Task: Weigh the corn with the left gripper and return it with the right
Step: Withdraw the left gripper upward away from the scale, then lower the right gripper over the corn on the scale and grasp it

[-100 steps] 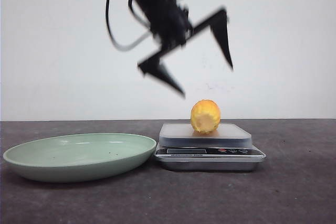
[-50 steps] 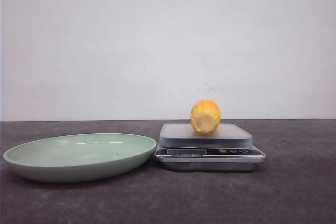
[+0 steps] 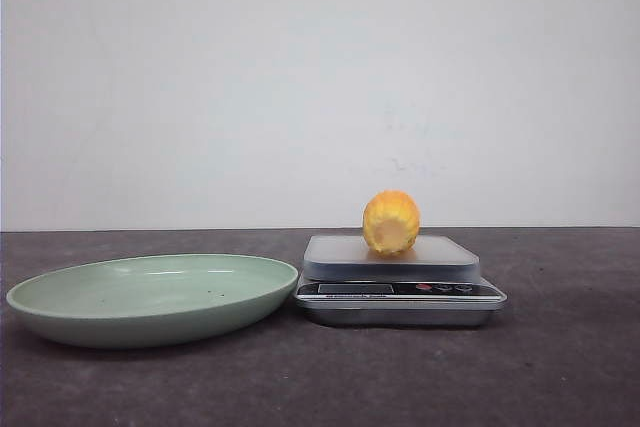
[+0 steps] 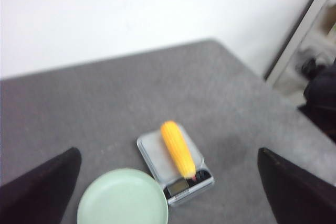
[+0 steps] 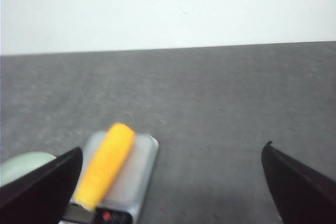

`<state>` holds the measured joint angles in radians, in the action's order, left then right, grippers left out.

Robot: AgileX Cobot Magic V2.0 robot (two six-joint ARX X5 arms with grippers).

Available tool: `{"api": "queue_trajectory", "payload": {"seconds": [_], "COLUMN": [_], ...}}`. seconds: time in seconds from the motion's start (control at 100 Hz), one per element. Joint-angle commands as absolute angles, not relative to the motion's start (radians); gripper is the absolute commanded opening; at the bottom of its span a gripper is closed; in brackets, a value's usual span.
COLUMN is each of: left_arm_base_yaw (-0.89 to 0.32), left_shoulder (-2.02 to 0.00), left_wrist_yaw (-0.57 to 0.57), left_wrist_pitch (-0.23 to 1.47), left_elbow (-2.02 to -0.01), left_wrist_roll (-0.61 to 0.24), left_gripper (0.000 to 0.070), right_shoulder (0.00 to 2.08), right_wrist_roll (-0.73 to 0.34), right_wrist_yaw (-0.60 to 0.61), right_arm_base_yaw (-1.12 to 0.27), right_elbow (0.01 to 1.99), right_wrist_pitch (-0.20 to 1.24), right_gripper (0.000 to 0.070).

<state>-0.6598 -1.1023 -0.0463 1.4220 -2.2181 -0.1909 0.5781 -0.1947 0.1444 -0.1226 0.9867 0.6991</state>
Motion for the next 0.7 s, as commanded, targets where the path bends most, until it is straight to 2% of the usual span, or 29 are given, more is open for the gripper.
{"api": "queue_trajectory", "payload": {"seconds": [0.0,0.2,0.35,0.53,0.69], "left_arm_base_yaw": [-0.670,-0.670,-0.670,-0.670,-0.670], "left_shoulder": [-1.073,-0.968,-0.899,-0.810,-0.726], "left_wrist_yaw": [-0.086,-0.246,-0.321,-0.327,-0.385], "left_wrist_pitch": [1.457,1.459,1.460,1.460,1.460], "left_elbow": [-2.241,-2.230,-2.174,-2.019,-1.824], "left_wrist_roll": [-0.173,-0.171,-0.164,-0.167,-0.169], "left_gripper": [0.0700,0.0700,0.0700,0.0700,0.0700], "right_shoulder": [0.614,0.749,0.886,1.092,1.283], "right_wrist_roll": [-0.269,-0.333,-0.366,-0.396,-0.416], "right_wrist_yaw": [0.165,0.236,0.229,0.129,0.032], "right_arm_base_yaw": [-0.123,-0.179,-0.282,-0.440,-0.535], "right_elbow": [0.995,0.995,0.995,0.995,0.997], "right_wrist_pitch": [0.645,0.447,0.306,0.268,0.259], "right_gripper": [0.0700,0.0700,0.0700,0.0700,0.0700]}}
